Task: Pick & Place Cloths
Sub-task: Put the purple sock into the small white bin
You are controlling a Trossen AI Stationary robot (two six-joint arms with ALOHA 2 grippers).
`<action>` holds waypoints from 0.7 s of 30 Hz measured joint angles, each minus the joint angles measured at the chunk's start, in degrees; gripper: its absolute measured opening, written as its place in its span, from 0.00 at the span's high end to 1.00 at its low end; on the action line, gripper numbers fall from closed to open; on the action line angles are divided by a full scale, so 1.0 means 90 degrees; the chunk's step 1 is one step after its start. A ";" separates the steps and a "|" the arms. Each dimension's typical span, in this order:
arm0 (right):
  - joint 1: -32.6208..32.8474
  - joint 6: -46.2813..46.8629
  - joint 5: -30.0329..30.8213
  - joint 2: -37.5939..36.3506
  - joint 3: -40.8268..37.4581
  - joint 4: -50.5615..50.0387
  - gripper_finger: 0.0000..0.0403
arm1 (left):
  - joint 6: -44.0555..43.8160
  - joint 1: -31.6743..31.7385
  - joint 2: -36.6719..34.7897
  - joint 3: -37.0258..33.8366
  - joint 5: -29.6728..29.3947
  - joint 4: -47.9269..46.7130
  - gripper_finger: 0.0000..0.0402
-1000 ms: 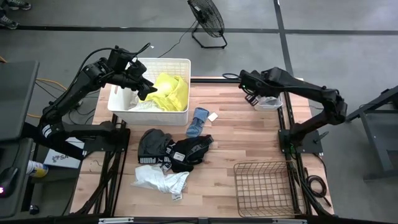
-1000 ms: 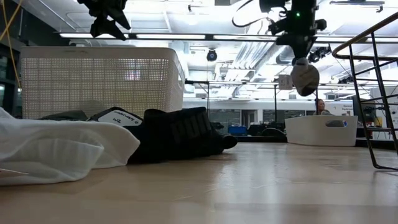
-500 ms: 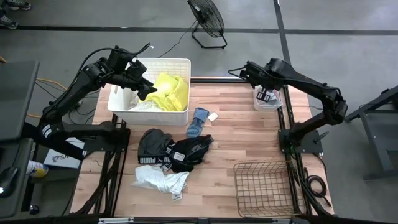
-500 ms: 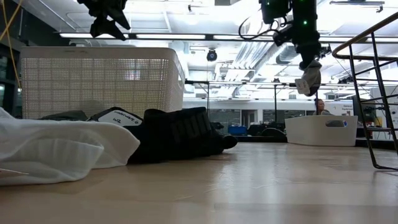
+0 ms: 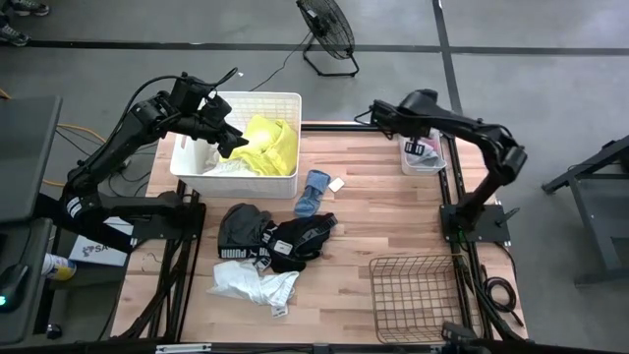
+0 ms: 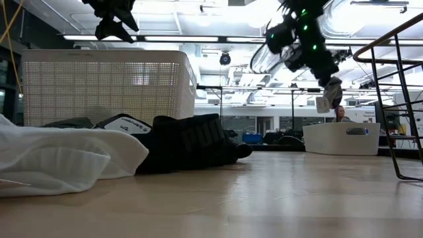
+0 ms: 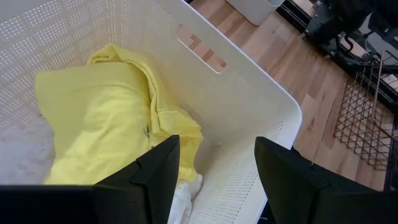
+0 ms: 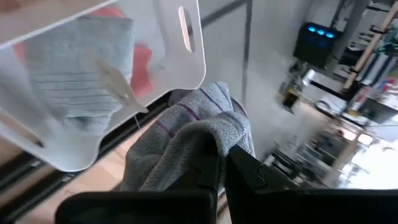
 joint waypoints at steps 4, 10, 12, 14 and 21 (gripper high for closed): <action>0.0002 -0.0002 0.0261 0.0458 0.0000 -0.0150 0.99 | -0.0053 0.0002 0.0000 0.0000 0.0000 0.0000 0.50; 0.0005 -0.0052 0.0280 0.0989 0.0000 -0.0395 0.99 | -0.0119 0.0000 0.0000 0.0000 0.0000 0.0001 0.50; 0.0005 -0.0279 0.0243 0.1061 0.0000 -0.0385 0.99 | -0.0121 0.0000 0.0000 0.0000 0.0000 0.0002 0.50; 0.0031 -0.0632 0.0214 0.1114 0.0000 -0.0389 0.99 | -0.0162 0.0002 0.0000 0.0000 0.0000 0.0002 0.50; 0.0006 -0.1494 -0.0564 0.1118 0.0000 -0.0388 0.99 | -0.0168 0.0002 0.0000 0.0000 -0.0002 0.0002 0.50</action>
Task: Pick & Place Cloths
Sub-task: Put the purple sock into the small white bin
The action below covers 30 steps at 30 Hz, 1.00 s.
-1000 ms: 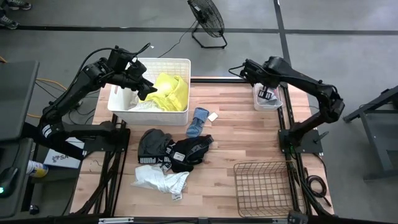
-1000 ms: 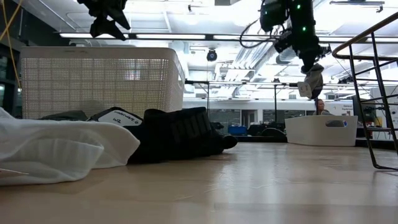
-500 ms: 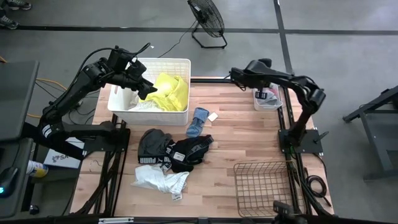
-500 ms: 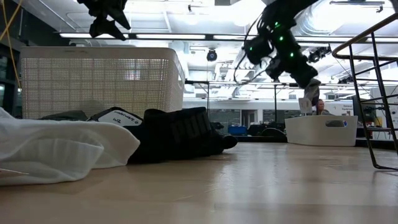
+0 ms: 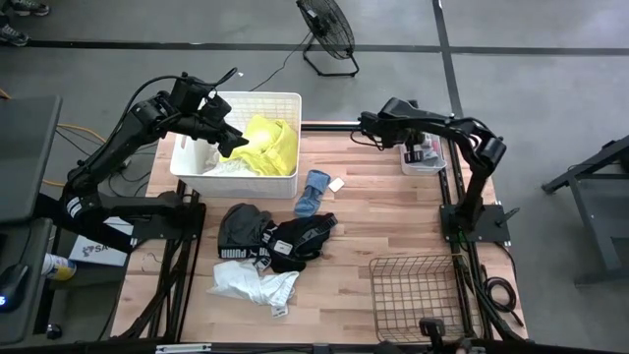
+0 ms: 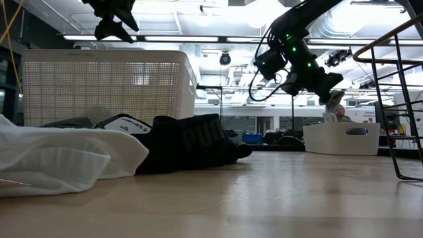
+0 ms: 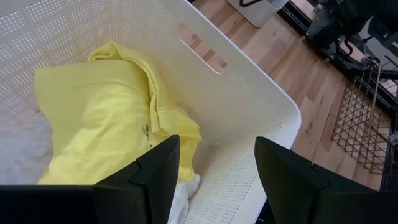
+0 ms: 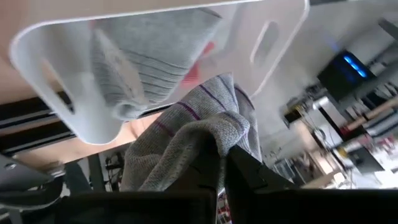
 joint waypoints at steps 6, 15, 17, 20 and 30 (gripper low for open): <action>-0.0045 -0.0393 -0.0424 -0.0022 0.0000 0.0010 0.99 | 0.0000 -0.0001 0.0000 0.0000 0.0000 0.0002 0.50; -0.0188 -0.1034 -0.0546 -0.0022 0.0000 0.0148 0.99 | 0.0000 -0.0002 0.0000 0.0000 -0.0002 0.0002 0.50; -0.0254 -0.1033 -0.0539 -0.0022 0.0000 0.0147 0.99 | 0.0000 -0.0002 0.0000 0.0000 -0.0002 0.0002 0.50; -0.0343 -0.1045 -0.0540 -0.0022 0.0000 0.0152 0.99 | 0.0000 0.0000 0.0000 0.0000 -0.0001 0.0002 0.50; -0.0446 -0.1408 -0.0628 -0.0010 0.0000 0.0310 0.99 | 0.0000 -0.0002 0.0000 0.0000 -0.0001 0.0007 0.50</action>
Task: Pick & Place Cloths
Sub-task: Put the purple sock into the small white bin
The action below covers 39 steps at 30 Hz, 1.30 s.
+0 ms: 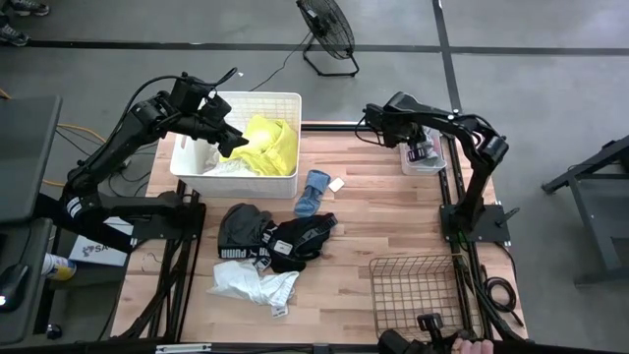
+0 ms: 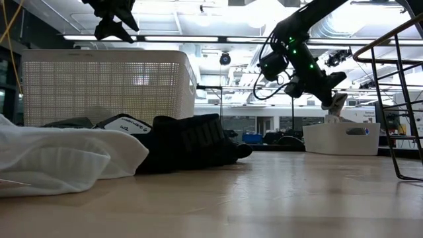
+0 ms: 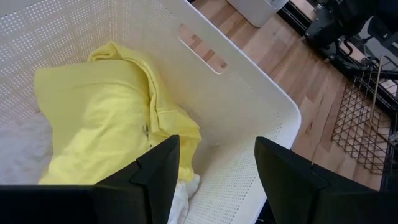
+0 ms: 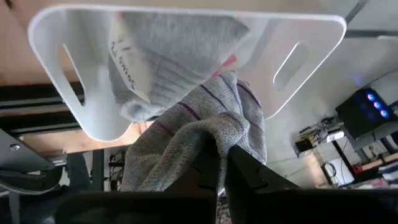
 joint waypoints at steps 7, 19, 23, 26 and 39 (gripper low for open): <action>-0.0112 -0.0315 -0.0042 0.0002 0.0000 0.0069 0.99 | 0.0000 0.0000 0.0000 0.0000 -0.0001 0.0019 0.50; -0.0267 -0.0786 -0.0429 0.0010 0.0000 0.0062 0.99 | 0.0000 0.0001 0.0001 0.0000 0.0000 0.0046 0.50; -0.0329 -0.0994 -0.0811 0.0012 0.0000 0.0061 0.99 | 0.0000 0.0000 0.0000 0.0000 -0.0001 0.0046 0.50; -0.0397 -0.1101 -0.0896 0.0012 0.0000 0.0066 0.99 | 0.0000 0.0002 0.0001 0.0000 -0.0001 0.0044 0.50; -0.0517 -0.0589 -0.0715 0.0012 0.0000 0.0199 0.82 | -0.0002 0.0000 0.0000 0.0000 0.0001 0.0041 0.50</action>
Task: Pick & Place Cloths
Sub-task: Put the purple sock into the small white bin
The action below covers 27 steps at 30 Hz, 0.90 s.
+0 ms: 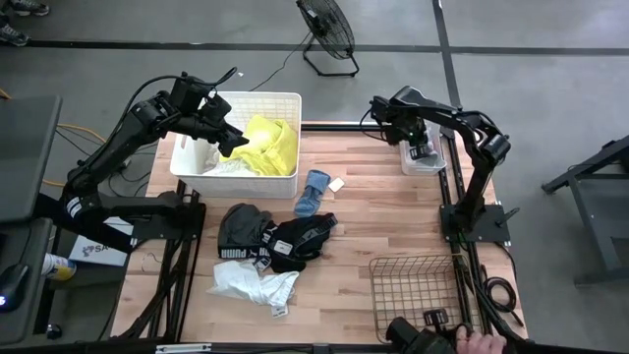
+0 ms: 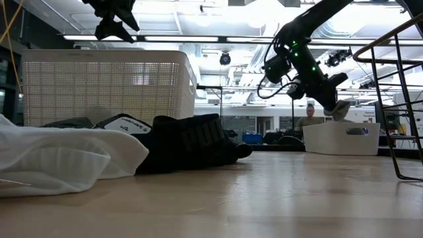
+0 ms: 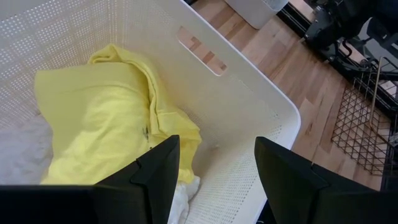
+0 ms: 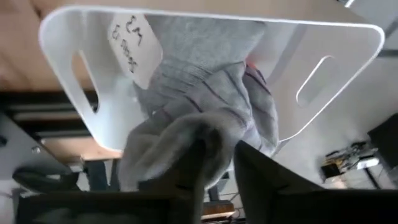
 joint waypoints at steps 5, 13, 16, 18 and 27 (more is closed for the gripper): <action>0.0000 0.0857 -0.0030 0.0000 0.0000 0.0034 0.64 | 0.0000 0.0001 0.0001 0.0000 0.0000 0.0000 0.50; 0.0002 0.2887 -0.0314 -0.0076 0.0000 -0.0011 0.49 | 0.0000 0.0001 0.0001 0.0000 -0.0002 -0.0001 0.50; -0.0003 0.3907 -0.0797 -0.0162 0.0000 -0.0030 0.49 | 0.0000 0.0001 0.0001 0.0000 0.0000 -0.0008 0.50; -0.0027 0.4554 -0.1213 -0.0234 0.0000 -0.0025 0.50 | 0.0000 0.0002 0.0002 0.0000 0.0000 -0.0023 0.50; -0.0232 0.6089 -0.1495 -0.0860 0.0000 0.0011 0.70 | 0.0002 0.0002 0.0002 0.0000 0.0000 -0.0027 0.50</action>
